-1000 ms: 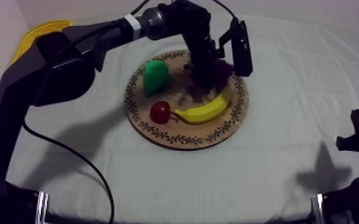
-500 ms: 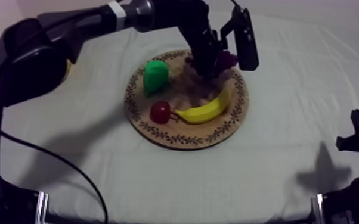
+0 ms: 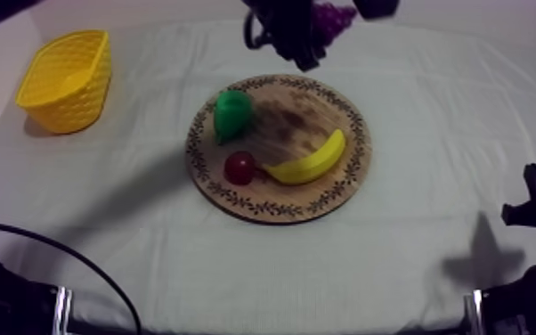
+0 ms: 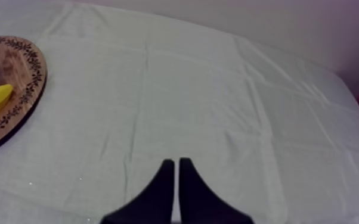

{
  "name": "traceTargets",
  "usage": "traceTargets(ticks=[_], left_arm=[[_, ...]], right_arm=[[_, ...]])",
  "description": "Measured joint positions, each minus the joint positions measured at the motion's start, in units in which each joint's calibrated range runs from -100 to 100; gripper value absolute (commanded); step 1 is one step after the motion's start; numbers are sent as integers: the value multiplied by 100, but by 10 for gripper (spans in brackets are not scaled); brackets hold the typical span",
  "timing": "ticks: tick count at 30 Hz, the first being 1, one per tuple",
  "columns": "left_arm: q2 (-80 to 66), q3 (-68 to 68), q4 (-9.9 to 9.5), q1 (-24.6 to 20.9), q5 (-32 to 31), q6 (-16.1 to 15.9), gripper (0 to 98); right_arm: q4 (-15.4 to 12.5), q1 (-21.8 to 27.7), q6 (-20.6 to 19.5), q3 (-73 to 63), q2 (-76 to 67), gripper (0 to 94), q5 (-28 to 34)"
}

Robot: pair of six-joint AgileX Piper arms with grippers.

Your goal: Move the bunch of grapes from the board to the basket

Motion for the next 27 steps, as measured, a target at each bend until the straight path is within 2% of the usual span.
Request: traceTargets(ticks=[5,11,17,27], left_arm=[[-789,353,-7,-236,209,452,560],[-1598,884,289,-747,151,746,569],[-2276,1622,462,-1387,21,764,565],[-2951,2716,752,-2485,-195,460,555]], right_arm=[[0,0,0,0,0,5,0],[0,0,0,0,0,5,0],[0,0,0,0,0,5,0],[0,0,0,0,0,5,0]])
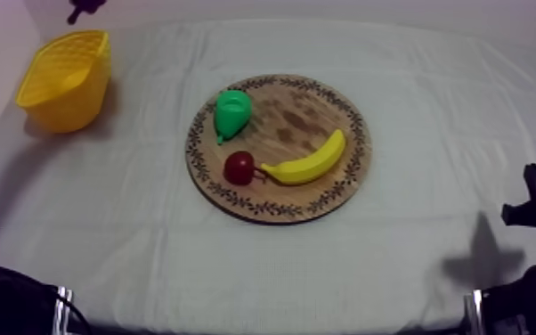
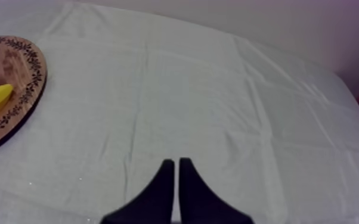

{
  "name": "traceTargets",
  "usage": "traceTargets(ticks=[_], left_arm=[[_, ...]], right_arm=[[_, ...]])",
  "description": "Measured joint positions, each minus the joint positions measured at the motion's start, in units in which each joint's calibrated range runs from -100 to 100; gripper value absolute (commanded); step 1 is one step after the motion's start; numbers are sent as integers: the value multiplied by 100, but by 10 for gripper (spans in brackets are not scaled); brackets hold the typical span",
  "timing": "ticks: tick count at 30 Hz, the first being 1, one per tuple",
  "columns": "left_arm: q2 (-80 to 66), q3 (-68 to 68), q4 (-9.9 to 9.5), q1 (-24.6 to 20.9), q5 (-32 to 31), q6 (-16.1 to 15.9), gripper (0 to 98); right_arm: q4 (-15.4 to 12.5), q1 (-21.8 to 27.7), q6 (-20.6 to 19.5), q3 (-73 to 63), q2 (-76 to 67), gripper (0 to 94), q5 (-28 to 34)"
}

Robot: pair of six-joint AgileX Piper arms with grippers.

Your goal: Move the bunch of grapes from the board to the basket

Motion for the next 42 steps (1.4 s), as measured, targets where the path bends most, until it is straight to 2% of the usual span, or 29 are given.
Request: traceTargets(ticks=[4,11,19,30,35,37,42], left_arm=[[29,218,78,-404,-57,-165,556],[483,-1,97,-915,-70,-351,555],[1303,-680,209,-1234,-67,-498,550],[2550,-455,484,-1594,-617,-809,541],[2874,-424,537,-1650,-736,-867,538],[2911,-402,563,-1673,-761,-877,568],[2787,-134,591,-1673,-1043,-895,767]], right_arm=[[0,0,0,0,0,5,0],[0,0,0,0,0,5,0],[0,0,0,0,0,5,0],[0,0,0,0,0,5,0],[0,0,0,0,0,5,0],[0,0,0,0,0,5,0],[0,0,0,0,0,5,0]])
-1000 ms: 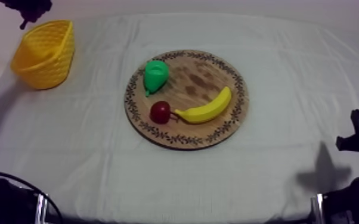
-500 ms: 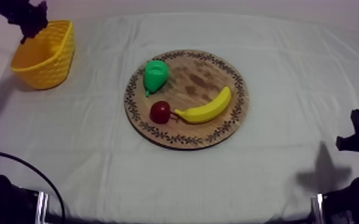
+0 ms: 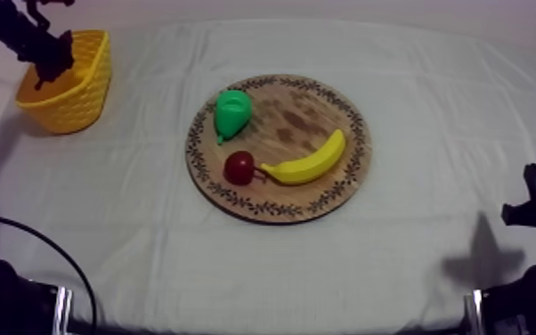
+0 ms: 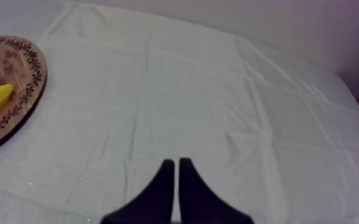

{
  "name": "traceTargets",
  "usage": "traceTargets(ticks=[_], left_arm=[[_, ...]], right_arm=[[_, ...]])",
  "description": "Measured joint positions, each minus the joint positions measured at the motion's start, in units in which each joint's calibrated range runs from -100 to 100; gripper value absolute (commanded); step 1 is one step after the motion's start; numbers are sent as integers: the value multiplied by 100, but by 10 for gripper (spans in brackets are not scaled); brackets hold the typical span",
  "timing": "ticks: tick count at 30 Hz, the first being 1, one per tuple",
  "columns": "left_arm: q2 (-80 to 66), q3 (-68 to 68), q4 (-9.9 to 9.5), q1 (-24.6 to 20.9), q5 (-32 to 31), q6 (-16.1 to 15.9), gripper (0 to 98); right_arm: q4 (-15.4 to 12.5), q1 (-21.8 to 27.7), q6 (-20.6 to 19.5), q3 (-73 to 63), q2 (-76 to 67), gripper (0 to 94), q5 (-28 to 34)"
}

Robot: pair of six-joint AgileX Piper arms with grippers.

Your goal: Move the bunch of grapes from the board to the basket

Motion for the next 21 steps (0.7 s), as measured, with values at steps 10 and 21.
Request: traceTargets(ticks=[10,21], left_arm=[[-693,746,-25,30,-674,7,740],[-2241,1752,-263,250,-711,399,200]], right_arm=[[0,0,0,0,0,5,0],[0,0,0,0,0,5,0]])
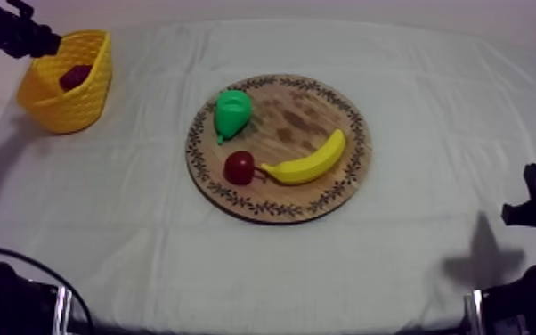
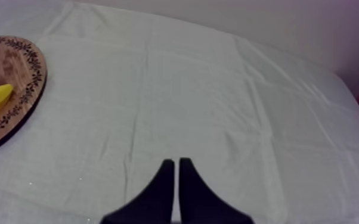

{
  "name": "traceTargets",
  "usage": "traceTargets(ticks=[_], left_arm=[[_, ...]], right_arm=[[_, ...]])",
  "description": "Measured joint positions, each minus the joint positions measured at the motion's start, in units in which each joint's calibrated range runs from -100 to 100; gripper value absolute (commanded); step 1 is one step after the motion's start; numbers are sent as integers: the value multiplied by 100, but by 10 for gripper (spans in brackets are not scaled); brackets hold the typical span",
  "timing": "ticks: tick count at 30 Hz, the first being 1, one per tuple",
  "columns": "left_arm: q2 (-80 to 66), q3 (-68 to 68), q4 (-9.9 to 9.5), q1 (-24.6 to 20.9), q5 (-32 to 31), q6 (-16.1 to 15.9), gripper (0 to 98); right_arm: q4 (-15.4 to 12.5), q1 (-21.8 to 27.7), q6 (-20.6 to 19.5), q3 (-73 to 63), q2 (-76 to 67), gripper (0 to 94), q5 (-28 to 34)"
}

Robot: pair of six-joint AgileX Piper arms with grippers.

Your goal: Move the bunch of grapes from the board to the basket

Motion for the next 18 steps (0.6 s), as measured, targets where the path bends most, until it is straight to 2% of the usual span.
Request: traceTargets(ticks=[3,7,13,18], left_arm=[[-588,418,-13,17,18,200,114],[-1396,1128,-24,2,17,335,51],[-2636,2241,-8,-3,22,260,7],[-3800,3291,-6,114,-259,168,1]], right_arm=[[0,0,0,0,0,5,0],[0,0,0,0,0,5,0],[0,0,0,0,0,5,0],[0,0,0,0,0,5,0]])
